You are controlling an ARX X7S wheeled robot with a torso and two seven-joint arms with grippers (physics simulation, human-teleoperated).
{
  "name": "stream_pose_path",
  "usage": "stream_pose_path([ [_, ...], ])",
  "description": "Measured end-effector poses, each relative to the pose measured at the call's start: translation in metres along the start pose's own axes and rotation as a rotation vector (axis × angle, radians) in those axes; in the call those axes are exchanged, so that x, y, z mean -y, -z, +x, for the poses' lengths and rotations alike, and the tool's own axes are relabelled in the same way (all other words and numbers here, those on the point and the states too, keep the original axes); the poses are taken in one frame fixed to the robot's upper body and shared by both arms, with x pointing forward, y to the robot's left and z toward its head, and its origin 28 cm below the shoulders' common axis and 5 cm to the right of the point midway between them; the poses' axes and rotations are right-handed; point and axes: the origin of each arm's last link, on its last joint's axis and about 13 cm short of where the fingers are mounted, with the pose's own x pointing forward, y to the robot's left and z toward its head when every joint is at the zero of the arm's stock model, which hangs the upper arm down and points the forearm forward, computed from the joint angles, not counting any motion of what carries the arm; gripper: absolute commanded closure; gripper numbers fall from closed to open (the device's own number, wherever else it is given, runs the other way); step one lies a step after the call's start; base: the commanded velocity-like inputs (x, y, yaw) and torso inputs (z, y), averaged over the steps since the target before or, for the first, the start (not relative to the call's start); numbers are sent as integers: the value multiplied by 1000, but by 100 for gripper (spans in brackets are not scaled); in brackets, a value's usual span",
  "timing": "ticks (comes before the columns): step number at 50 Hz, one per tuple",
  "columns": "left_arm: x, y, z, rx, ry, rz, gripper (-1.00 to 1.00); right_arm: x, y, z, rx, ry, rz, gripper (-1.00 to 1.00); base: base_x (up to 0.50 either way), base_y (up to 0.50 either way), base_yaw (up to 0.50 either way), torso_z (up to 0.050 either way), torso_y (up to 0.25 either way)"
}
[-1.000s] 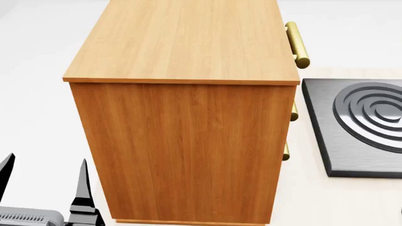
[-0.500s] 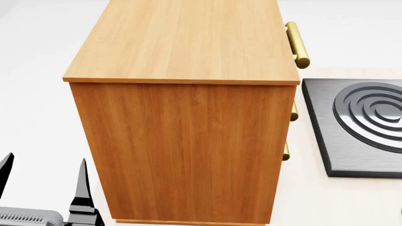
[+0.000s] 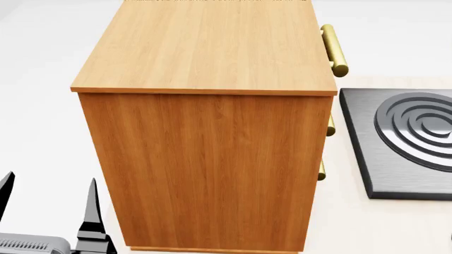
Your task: Put the bowl on the top of the cabinet.
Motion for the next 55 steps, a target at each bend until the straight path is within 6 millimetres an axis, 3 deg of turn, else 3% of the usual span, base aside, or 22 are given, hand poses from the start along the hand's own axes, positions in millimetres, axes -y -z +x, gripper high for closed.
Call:
stream_pose_path([
  [19,0,0,0,0,-1,1,-100,-3,1,-3,-8,-24,8,100,0,0,0,0,0],
  [28,0,0,0,0,-2,1,-100,0,-8,-6,13,-28,16,100,0,0,0,0,0],
  [39,0,1,-1,0,-2,1,-100,10,-45,-10,89,-27,38,100,0,0,0,0,1],
  [55,0,2,-1,-3,0,3,-100,27,-122,-21,244,-38,70,100,0,0,0,0,0],
])
